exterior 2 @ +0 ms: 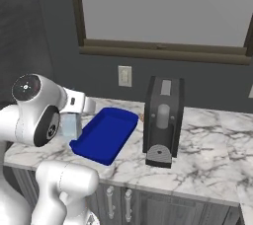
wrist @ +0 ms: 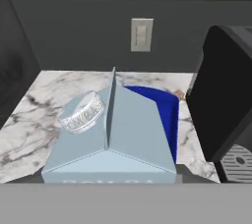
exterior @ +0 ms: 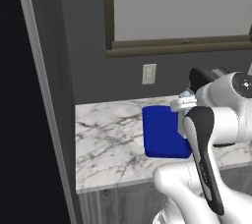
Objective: Take out the milk from the fridge and place it on the tray on the counter. Then take the sugar cube near the tray and place it in the tray.
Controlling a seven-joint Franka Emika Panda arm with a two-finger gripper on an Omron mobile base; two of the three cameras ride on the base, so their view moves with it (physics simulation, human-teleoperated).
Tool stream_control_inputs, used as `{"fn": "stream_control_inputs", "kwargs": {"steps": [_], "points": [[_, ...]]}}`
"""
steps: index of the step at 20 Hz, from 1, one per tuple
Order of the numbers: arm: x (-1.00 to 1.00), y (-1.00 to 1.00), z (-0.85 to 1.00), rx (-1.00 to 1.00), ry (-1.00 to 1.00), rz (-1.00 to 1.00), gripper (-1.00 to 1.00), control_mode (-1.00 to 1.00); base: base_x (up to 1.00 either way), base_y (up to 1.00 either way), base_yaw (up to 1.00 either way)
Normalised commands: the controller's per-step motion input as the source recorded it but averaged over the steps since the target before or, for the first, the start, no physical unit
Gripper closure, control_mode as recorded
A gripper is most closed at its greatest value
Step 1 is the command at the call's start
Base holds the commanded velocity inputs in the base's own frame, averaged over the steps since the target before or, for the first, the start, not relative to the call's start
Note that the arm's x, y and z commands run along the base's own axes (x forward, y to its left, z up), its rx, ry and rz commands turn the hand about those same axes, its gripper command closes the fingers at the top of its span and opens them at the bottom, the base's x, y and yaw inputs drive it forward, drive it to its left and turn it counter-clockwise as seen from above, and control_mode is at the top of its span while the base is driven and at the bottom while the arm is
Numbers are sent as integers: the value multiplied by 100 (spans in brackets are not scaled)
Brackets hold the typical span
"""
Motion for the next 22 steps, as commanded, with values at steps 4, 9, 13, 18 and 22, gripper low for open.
{"fn": "stream_control_inputs", "kwargs": {"steps": [4, 9, 13, 18, 22], "points": [[16, 0, -67, 0, -3, 0, 100, -100, 0, 0, 0], [33, 0, -67, 0, -11, 0, 100, -100, 0, 0, 0], [29, 0, -63, 0, -18, 0, 100, -100, 0, 0, 0], [23, 0, -59, 0, -4, 0, 100, -100, 0, 0, 0], [37, 1, -41, 0, 0, 4, 100, -100, 0, 0, 0]]}}
